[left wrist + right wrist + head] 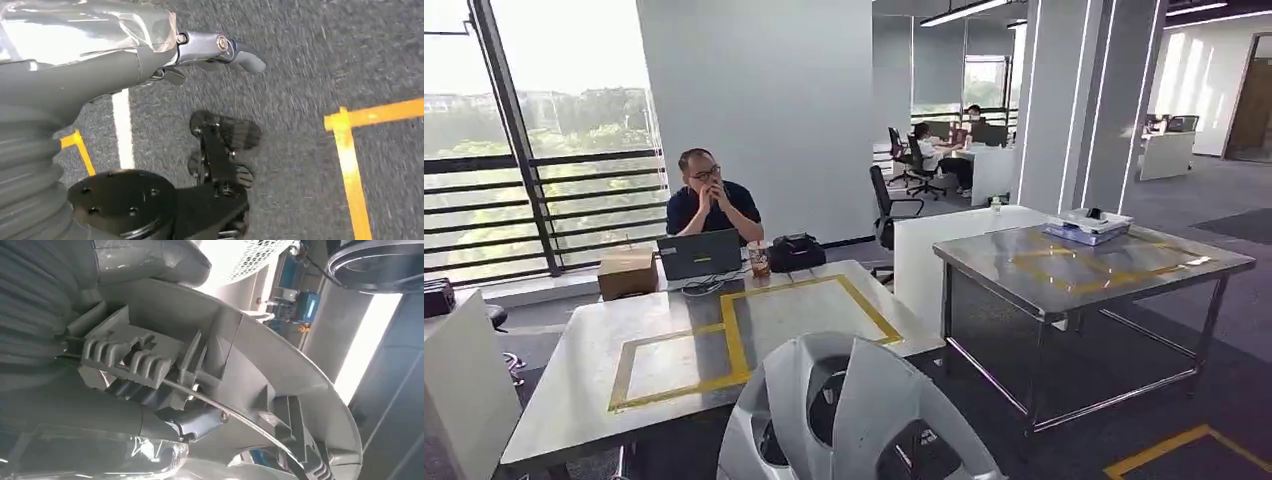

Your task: Take the parts from the cabinet and place them on the table.

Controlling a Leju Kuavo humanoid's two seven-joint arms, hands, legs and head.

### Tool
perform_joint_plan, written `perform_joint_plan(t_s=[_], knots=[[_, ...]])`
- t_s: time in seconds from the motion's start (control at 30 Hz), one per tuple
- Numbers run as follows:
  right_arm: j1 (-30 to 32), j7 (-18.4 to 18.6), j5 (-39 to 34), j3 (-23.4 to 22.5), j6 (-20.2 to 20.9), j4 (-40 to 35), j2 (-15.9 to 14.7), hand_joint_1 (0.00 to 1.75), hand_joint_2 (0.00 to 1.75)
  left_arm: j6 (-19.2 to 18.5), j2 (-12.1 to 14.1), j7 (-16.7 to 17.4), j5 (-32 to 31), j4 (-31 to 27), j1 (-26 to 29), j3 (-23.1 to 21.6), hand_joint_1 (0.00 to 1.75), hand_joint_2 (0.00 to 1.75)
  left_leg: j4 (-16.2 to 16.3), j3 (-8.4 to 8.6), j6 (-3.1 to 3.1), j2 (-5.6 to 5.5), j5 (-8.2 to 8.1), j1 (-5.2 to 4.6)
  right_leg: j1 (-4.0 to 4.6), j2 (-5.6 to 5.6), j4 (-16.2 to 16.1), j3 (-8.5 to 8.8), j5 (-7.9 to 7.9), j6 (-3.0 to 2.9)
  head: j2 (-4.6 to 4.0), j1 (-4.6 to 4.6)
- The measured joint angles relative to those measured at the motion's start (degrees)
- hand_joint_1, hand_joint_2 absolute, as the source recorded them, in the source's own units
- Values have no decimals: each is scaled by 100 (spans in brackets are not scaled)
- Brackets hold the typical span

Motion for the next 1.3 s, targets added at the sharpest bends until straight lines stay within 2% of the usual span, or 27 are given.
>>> perform_joint_plan(t_s=[0.07,0.1,0.13,0.17,0.23,0.27,0.4,0.43,0.5,0.57,0.6,0.63,0.67,0.73,0.77,0.83,0.9,0.93,0.97,1.0,1.07,1.1,1.13,1.17,1.23,1.27,1.3], knots=[[8,2,-4,0,2,4,0,175,175,0,-9,2,-24,0,15,28,0,175,959,-476,-32,8,-357,25,10,0,2,-3,-5,-6,0,2],[10,2,-4,0,7,9,0,175,175,0,-13,2,-48,0,23,39,0,175,1133,-582,-34,8,-343,31,12,2,3,1,-8,-8,0,-3],[9,2,-4,2,9,9,0,175,175,0,-13,2,-57,0,24,42,0,175,993,-541,-24,8,-198,32,13,6,3,9,-10,-9,0,-2],[6,2,-4,2,11,9,0,175,175,0,-13,2,-70,0,23,44,0,175,582,-360,-8,8,55,32,16,12,2,21,-12,-8,2,-5],[-2,2,-7,0,13,9,13,175,175,0,-9,2,-90,0,20,48,0,175,-549,183,81,8,581,15,25,23,-2,48,-16,-7,0,-3],[-2,2,-7,0,13,9,20,175,175,0,-2,2,-90,0,9,55,0,175,-801,306,117,8,531,-17,51,24,6,37,-26,9,0,0],[-2,4,-7,4,17,9,20,175,175,0,-11,2,-90,0,18,83,0,175,-857,295,190,14,546,-61,49,22,-41,38,-23,136,0,2],[-2,2,-7,2,17,4,17,175,175,0,-19,2,-90,-2,20,85,0,175,-955,392,232,18,604,8,34,15,30,-10,-44,147,2,6],[-16,-4,-4,-2,15,4,11,175,175,0,-17,0,-116,-2,1,96,0,175,-967,412,281,19,617,-9,39,14,597,-286,-317,116,0,17],[10,-22,2,-2,15,7,2,175,175,-2,-22,-2,-168,0,-7,111,0,175,-965,409,297,16,605,-26,36,14,1555,-796,-640,112,0,24],[23,-24,11,-2,11,9,-7,175,175,-4,-22,-13,-186,7,-8,120,0,175,-963,414,300,13,597,-30,32,13,1846,-975,-674,145,0,26],[36,-26,15,-2,2,9,-15,175,175,-15,-22,-31,-217,15,-11,129,0,175,-963,425,299,6,587,-30,26,13,1784,-984,-600,187,0,28],[38,-30,20,-4,-9,11,-22,175,175,-20,-22,-46,-234,28,-16,133,0,175,-961,444,292,-4,572,-28,21,11,1452,-844,-423,243,0,33],[37,-33,28,-4,-17,9,-22,175,175,-20,-22,-63,-284,52,-34,138,0,175,-926,485,247,-17,521,-20,4,1,403,-345,-1,327,2,35],[35,-33,33,-4,-17,9,-22,175,175,-20,-22,-74,-293,57,-39,140,0,175,-883,478,205,-17,474,-47,5,-9,3,-172,90,287,0,41],[42,-33,46,-4,-22,0,-22,175,175,-20,-22,-87,-306,66,-50,168,0,175,-859,481,155,-15,415,-60,39,4,19,-117,81,142,0,28],[43,-33,55,-7,-33,0,-22,175,175,-20,-22,-92,-337,81,-57,188,0,175,-861,494,100,-4,392,-39,70,13,15,-118,69,63,0,28],[43,-33,57,-9,-33,-7,-20,175,175,-20,-2,-101,-341,79,-63,195,0,175,-840,476,71,8,351,-32,-2,16,-4,-81,74,32,2,30],[42,-33,61,-7,-33,-15,-20,175,175,-20,-20,-105,-345,83,-65,203,0,175,-693,441,24,8,274,-23,-2,14,-6,-54,52,0,0,20],[43,-33,61,-7,-35,-15,-7,175,175,-20,-20,-107,-347,87,-78,210,0,175,-362,285,-9,9,97,0,-4,14,-5,-34,38,-22,0,-1],[45,-33,61,-7,-35,-17,0,175,175,-20,-20,-109,-350,96,-71,223,0,175,663,-270,-63,12,-310,44,11,14,-2,-20,12,-51,0,8],[54,-33,63,-4,-35,-17,2,175,175,-20,-20,-109,-350,98,-64,225,0,175,989,-484,-75,12,-362,52,14,16,-1,-13,2,-58,0,6],[68,-33,66,-4,-35,-15,2,175,175,-20,-22,-109,-350,98,-63,225,0,175,1032,-570,-74,12,-278,52,16,24,-1,6,-17,-53,0,2],[75,-33,66,-4,-35,-17,2,175,175,-20,-20,-109,-350,98,-63,227,0,175,776,-503,-61,12,-51,51,21,30,-1,34,-40,-47,0,4],[72,-33,63,-4,-35,-17,13,175,175,-20,-17,-109,-354,98,-64,229,0,175,-258,-60,7,11,551,36,37,43,-5,116,-81,-31,0,4],[72,-33,63,-4,-35,-26,20,175,175,-20,-9,-111,-354,98,-64,238,0,175,-734,142,88,12,735,5,31,45,-17,137,-103,-23,0,6],[70,-33,63,-4,-35,-28,22,175,175,-20,-4,-111,-356,101,-74,245,0,175,-807,184,135,27,631,-24,89,45,-2,131,-122,10,-2,22]])
